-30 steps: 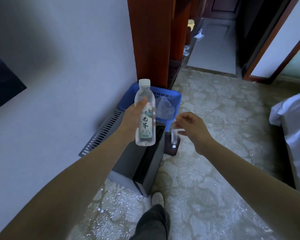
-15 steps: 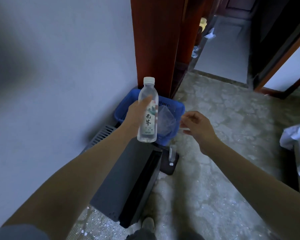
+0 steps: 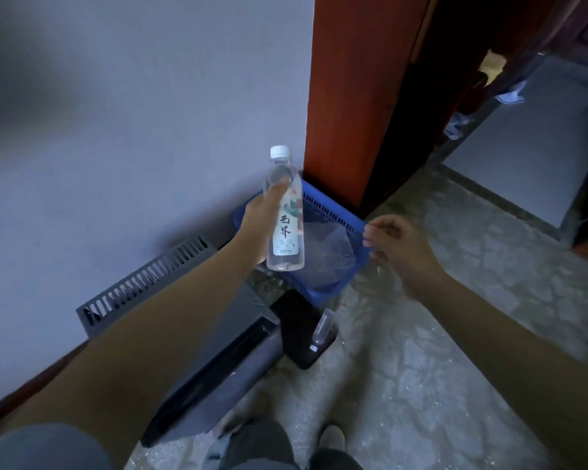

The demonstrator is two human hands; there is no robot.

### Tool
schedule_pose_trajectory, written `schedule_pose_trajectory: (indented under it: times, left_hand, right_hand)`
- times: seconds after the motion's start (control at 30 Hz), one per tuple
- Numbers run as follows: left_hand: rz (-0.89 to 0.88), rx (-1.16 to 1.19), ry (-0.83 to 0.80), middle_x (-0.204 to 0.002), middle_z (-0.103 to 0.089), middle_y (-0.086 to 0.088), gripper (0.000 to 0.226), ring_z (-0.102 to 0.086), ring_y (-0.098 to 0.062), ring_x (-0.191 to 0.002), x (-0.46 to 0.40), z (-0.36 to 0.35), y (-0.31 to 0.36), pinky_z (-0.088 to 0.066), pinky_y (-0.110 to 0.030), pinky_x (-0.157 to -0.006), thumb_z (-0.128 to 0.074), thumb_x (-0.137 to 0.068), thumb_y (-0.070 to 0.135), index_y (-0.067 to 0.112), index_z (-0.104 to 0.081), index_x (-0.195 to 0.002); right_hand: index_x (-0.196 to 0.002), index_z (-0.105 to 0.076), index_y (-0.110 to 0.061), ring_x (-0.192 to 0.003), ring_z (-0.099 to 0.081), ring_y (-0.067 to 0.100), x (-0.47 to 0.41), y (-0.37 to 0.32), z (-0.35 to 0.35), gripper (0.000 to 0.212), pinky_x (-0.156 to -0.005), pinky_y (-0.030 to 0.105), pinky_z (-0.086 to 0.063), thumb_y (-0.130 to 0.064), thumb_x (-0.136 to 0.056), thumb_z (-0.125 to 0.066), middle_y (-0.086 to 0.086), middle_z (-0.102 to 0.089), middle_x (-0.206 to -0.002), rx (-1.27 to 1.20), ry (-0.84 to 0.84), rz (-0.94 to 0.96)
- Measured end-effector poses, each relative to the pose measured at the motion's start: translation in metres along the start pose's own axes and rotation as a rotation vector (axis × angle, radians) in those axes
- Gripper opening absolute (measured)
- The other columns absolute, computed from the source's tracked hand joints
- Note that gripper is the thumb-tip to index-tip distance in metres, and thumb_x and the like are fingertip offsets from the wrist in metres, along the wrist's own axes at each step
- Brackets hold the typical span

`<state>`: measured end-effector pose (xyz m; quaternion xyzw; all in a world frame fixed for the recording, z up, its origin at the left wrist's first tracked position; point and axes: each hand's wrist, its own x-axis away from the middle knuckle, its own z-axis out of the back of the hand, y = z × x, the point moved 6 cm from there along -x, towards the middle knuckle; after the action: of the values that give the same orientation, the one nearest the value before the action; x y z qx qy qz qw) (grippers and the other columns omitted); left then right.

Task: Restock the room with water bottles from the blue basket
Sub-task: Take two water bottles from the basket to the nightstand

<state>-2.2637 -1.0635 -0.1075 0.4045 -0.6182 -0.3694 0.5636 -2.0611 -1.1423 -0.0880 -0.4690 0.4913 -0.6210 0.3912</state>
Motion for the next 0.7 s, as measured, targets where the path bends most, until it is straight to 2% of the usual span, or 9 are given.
schedule_pose_trajectory:
  times: [0.03,0.1,0.17,0.23,0.4,0.47,0.53,0.63,0.7]
  left_hand:
    - [0.002,-0.008,0.038,-0.076,-0.067,-0.006,0.043,-0.065,-0.017,-0.063,-0.001,-0.005,0.001,-0.054,-0.023,-0.051,-0.055,-0.088,0.050,0.009,-0.063,-0.102]
    - [-0.002,-0.021,0.088,-0.079,-0.067,-0.006,0.042,-0.066,-0.018,-0.065,-0.005,-0.014,0.002,-0.053,-0.025,-0.054,-0.056,-0.087,0.051,0.011,-0.063,-0.097]
    - [-0.019,-0.024,0.117,-0.085,-0.068,-0.007,0.036,-0.067,-0.018,-0.069,-0.014,-0.020,0.005,-0.052,-0.026,-0.060,-0.058,-0.085,0.051,0.016,-0.063,-0.091]
    - [-0.043,-0.029,0.126,-0.086,-0.069,-0.007,0.034,-0.068,-0.017,-0.069,-0.025,-0.025,0.008,-0.052,-0.024,-0.058,-0.058,-0.085,0.051,0.018,-0.063,-0.090]
    - [-0.049,0.051,0.143,-0.073,-0.065,-0.008,0.028,-0.066,-0.012,-0.047,-0.054,-0.037,0.007,-0.051,-0.020,-0.043,-0.057,-0.089,0.040,0.012,-0.061,-0.087]
    - [-0.043,0.057,0.176,-0.071,-0.064,-0.008,0.027,-0.065,-0.009,-0.044,-0.071,-0.037,0.007,-0.049,-0.018,-0.041,-0.057,-0.090,0.038,0.012,-0.061,-0.085]
    - [-0.041,0.073,0.205,-0.073,-0.065,-0.007,0.027,-0.066,-0.011,-0.048,-0.090,-0.036,0.009,-0.051,-0.020,-0.044,-0.057,-0.089,0.040,0.013,-0.061,-0.087]
    - [-0.029,0.108,0.256,-0.076,-0.065,-0.007,0.029,-0.065,-0.018,-0.060,-0.119,-0.034,0.011,-0.052,-0.028,-0.057,-0.058,-0.088,0.042,0.014,-0.061,-0.090]
    - [-0.033,0.113,0.289,-0.077,-0.065,-0.008,0.030,-0.064,-0.018,-0.060,-0.137,-0.034,0.015,-0.052,-0.028,-0.059,-0.058,-0.088,0.043,0.013,-0.061,-0.090]
  right_hand:
    - [-0.077,-0.053,-0.018,-0.050,-0.060,-0.005,-0.007,-0.001,0.007,0.019,-0.049,0.010,-0.045,-0.003,-0.089,-0.058,0.002,-0.058,-0.073,-0.009,-0.012,0.001]
    - [-0.077,-0.053,-0.019,-0.047,-0.060,-0.006,-0.021,-0.001,0.020,0.021,-0.049,0.010,-0.045,-0.002,-0.089,-0.058,0.002,-0.058,-0.073,-0.021,-0.028,-0.003]
    - [-0.077,-0.053,-0.022,-0.049,-0.061,-0.007,-0.038,0.000,0.029,0.022,-0.056,0.015,-0.047,-0.004,-0.089,-0.058,0.001,-0.059,-0.076,0.008,-0.056,-0.005]
    - [-0.078,-0.054,-0.024,-0.051,-0.062,-0.008,-0.056,0.001,0.035,0.022,-0.062,0.019,-0.046,-0.006,-0.090,-0.058,0.000,-0.060,-0.078,0.033,-0.081,-0.009]
    - [-0.080,-0.054,-0.025,-0.051,-0.061,-0.009,-0.105,0.005,0.042,0.020,-0.060,0.014,-0.048,-0.008,-0.091,-0.057,-0.002,-0.061,-0.078,0.068,-0.127,-0.007]
    - [-0.081,-0.055,-0.025,-0.052,-0.061,-0.009,-0.126,0.005,0.043,0.020,-0.060,0.014,-0.048,-0.008,-0.091,-0.057,-0.002,-0.061,-0.078,0.089,-0.145,0.000]
    - [-0.081,-0.056,-0.025,-0.052,-0.061,-0.008,-0.148,0.002,0.044,0.020,-0.062,0.018,-0.047,-0.008,-0.090,-0.057,-0.002,-0.061,-0.077,0.111,-0.156,0.005]
    - [-0.080,-0.055,-0.024,-0.051,-0.061,-0.006,-0.183,-0.005,0.042,0.021,-0.063,0.020,-0.045,-0.006,-0.091,-0.056,-0.001,-0.061,-0.075,0.131,-0.189,0.001]
    - [-0.080,-0.056,-0.025,-0.057,-0.062,-0.001,-0.205,-0.010,0.042,0.021,-0.063,0.021,-0.045,-0.006,-0.091,-0.056,-0.001,-0.061,-0.076,0.136,-0.206,-0.003]
